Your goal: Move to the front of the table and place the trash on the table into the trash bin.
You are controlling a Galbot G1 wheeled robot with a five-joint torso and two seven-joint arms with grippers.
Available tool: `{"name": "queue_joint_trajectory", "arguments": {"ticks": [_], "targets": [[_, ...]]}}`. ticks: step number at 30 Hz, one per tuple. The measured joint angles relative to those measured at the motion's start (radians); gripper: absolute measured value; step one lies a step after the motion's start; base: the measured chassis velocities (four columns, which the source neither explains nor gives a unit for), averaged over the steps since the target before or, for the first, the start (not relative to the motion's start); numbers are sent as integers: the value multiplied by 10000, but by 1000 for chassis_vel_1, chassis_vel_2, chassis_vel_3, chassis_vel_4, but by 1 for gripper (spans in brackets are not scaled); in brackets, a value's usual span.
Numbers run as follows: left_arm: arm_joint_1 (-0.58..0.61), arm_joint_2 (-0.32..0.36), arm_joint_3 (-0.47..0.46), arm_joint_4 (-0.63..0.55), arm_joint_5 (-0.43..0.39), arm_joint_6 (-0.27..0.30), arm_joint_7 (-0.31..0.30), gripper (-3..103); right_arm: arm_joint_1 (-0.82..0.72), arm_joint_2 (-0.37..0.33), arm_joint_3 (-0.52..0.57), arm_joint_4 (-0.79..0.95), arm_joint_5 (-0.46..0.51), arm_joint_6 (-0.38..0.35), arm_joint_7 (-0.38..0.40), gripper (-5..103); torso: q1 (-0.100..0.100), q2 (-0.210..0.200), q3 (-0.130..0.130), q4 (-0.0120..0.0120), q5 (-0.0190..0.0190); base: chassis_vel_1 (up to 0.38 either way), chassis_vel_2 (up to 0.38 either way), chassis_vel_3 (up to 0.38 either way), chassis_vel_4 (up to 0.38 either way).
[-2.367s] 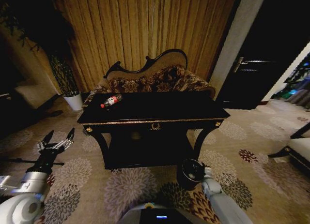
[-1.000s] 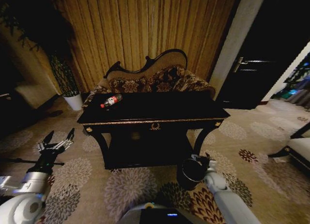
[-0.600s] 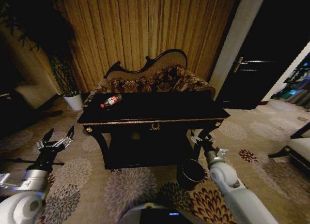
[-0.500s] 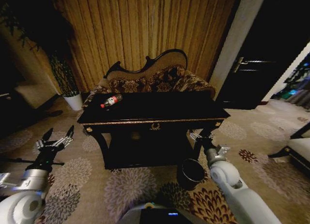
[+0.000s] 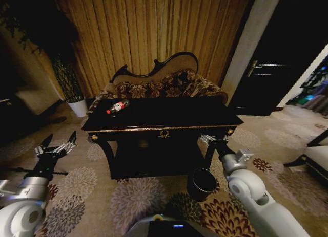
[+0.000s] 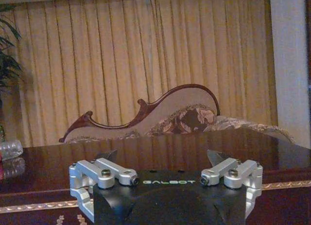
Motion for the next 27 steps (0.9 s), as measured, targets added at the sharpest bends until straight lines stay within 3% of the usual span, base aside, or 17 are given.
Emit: {"name": "queue_joint_trajectory", "arguments": {"ticks": [17,27], "targets": [[-44,6,33,-15,23,58,-58,100,54,-40,-77,-165,-50,91,-66,100,0,0,0,-1,-1,-69,68,72,-67],[26,3,-260,-190,887,761,-448,100,96,-86,-143,-163,-81,99,-66,100,2,-1,0,0,-1,-116,123,120,-120]]}}
